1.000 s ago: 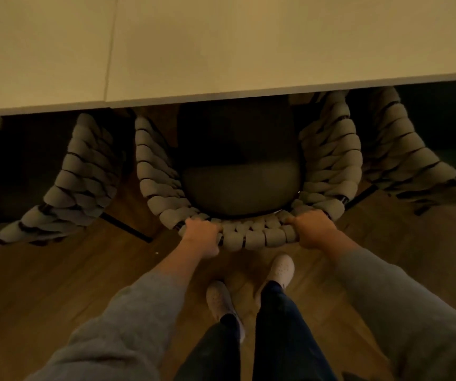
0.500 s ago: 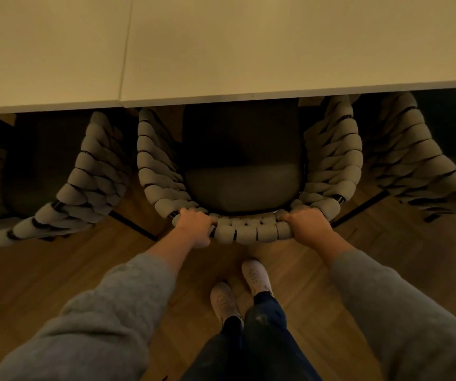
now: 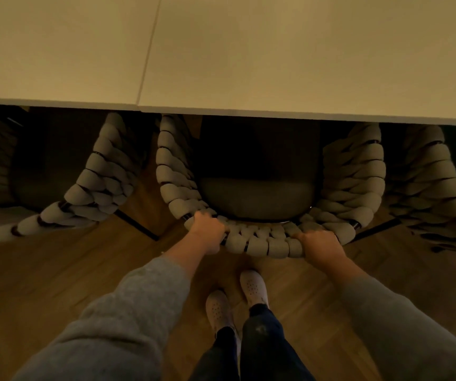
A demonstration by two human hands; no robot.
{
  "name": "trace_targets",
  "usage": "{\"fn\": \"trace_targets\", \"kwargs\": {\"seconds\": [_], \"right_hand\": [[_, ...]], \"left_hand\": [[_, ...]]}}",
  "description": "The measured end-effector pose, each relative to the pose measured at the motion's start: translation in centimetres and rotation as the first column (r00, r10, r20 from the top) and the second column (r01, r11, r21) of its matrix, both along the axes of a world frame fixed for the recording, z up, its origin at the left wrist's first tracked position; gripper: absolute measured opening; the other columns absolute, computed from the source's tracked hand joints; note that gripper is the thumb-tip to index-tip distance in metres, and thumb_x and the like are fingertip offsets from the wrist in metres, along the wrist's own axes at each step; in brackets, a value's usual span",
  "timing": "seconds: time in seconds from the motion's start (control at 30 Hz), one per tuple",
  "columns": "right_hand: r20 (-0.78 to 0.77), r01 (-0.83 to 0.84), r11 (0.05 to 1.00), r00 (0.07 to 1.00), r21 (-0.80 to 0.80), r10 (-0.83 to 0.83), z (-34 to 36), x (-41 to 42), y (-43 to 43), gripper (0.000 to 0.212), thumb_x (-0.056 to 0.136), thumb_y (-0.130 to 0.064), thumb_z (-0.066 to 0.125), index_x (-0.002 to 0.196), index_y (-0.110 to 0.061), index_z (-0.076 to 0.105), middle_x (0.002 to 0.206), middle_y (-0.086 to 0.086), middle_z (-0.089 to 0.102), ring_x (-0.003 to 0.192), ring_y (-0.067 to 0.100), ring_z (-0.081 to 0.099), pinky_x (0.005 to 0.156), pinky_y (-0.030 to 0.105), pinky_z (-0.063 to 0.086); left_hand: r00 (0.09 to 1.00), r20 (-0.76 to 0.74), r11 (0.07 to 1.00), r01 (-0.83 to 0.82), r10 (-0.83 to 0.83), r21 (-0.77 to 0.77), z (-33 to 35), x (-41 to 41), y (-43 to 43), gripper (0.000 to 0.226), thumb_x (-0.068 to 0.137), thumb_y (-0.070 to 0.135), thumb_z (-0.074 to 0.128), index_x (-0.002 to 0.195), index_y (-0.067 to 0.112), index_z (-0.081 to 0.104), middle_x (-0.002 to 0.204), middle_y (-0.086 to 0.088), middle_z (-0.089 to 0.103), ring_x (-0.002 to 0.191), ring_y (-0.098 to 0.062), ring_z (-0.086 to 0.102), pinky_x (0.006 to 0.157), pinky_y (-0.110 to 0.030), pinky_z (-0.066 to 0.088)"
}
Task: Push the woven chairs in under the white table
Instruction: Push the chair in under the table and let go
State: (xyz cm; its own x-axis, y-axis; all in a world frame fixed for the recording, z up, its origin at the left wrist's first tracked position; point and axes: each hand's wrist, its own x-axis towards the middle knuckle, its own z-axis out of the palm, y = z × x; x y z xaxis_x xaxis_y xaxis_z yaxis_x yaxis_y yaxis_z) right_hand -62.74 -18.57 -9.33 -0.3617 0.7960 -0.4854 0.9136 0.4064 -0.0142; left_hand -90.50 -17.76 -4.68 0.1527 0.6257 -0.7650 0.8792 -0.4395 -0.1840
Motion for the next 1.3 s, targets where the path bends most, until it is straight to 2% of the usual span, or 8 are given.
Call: {"fn": "trace_targets", "kwargs": {"seconds": [0.2,0.47,0.57,0.73,0.83,0.97,1.13,1.3], "right_hand": [[-0.032,0.051,0.999,0.998,-0.005,-0.051,0.0,0.3,-1.7,0.030,0.094,-0.023,0.051,0.122,-0.026,0.062,0.112,0.003,0.065,0.097,0.019,0.060,0.081,0.029,0.050],[-0.050,-0.024,0.998,0.999,-0.052,0.022,0.3,0.5,0.9,0.030,0.094,-0.028,0.050,0.122,-0.032,0.062,0.115,-0.003,0.065,0.103,0.016,0.059,0.085,0.027,0.045],[-0.034,-0.031,0.997,0.999,-0.072,0.028,0.6,0.5,1.1,0.030,0.094,-0.028,0.050,0.122,-0.032,0.061,0.111,-0.004,0.065,0.098,0.014,0.060,0.079,0.025,0.043],[0.008,-0.031,0.994,0.999,-0.103,0.032,1.0,0.5,1.1,0.033,0.093,-0.028,0.051,0.125,-0.032,0.056,0.113,-0.004,0.064,0.099,0.015,0.060,0.078,0.027,0.045],[0.086,-0.015,0.970,0.996,-0.241,0.037,1.6,0.3,1.8,0.060,0.085,-0.039,0.064,0.139,-0.033,0.040,0.131,-0.003,0.055,0.115,0.018,0.054,0.093,0.032,0.043],[0.059,0.031,0.917,0.998,-0.398,-0.008,3.4,-2.7,2.5,0.101,0.072,-0.067,0.067,0.153,-0.030,0.018,0.152,0.002,0.034,0.135,0.023,0.038,0.111,0.041,0.032],[-0.326,-0.107,0.981,0.944,-0.161,0.050,5.9,-13.9,1.3,0.093,0.082,-0.068,0.055,0.154,-0.032,0.008,0.161,0.005,0.015,0.147,0.023,0.016,0.121,0.044,0.012],[-0.358,-0.208,0.978,0.913,0.012,0.198,5.8,-26.6,-0.6,0.087,0.087,-0.059,0.057,0.154,-0.031,0.009,0.162,0.004,0.007,0.149,0.024,0.007,0.122,0.043,0.004]], "left_hand": [[0.999,0.004,0.999,0.039,-0.039,-0.014,0.7,0.1,-0.8,0.041,0.098,0.032,0.048,0.138,0.029,0.044,0.124,-0.007,0.057,0.119,-0.033,0.046,0.098,-0.047,0.034],[1.000,0.014,1.000,0.022,-0.022,0.000,0.6,0.3,1.1,0.045,0.096,0.032,0.049,0.141,0.031,0.041,0.128,-0.007,0.055,0.120,-0.033,0.046,0.100,-0.048,0.034],[1.000,0.024,1.000,0.012,-0.012,0.000,0.5,0.4,1.3,0.045,0.096,0.033,0.050,0.140,0.031,0.042,0.128,-0.006,0.055,0.120,-0.032,0.045,0.100,-0.048,0.033],[1.000,0.017,1.000,0.008,-0.008,-0.011,0.5,0.6,1.2,0.051,0.096,0.032,0.051,0.145,0.026,0.038,0.136,-0.008,0.052,0.128,-0.034,0.041,0.109,-0.055,0.024],[0.988,0.154,0.998,0.001,-0.011,0.064,0.3,-0.1,0.2,0.063,0.094,0.031,0.057,0.150,0.026,0.030,0.149,-0.009,0.041,0.141,-0.033,0.028,0.117,-0.060,0.009],[0.922,0.388,0.979,-0.069,-0.011,0.194,0.6,-3.7,-2.6,0.078,0.092,0.029,0.060,0.155,0.026,0.014,0.163,-0.010,0.004,0.150,-0.027,-0.003,0.119,-0.047,-0.009],[0.860,0.485,0.894,-0.335,0.161,0.297,0.8,-12.6,-6.9,0.084,0.094,0.030,0.056,0.155,0.029,-0.001,0.162,-0.008,-0.016,0.145,-0.023,-0.022,0.118,-0.044,-0.014],[0.827,0.422,0.805,-0.513,0.372,0.297,1.5,-24.7,-11.3,0.086,0.094,0.034,0.057,0.156,0.028,-0.002,0.162,-0.010,-0.016,0.148,-0.027,-0.018,0.118,-0.044,-0.010]]}}
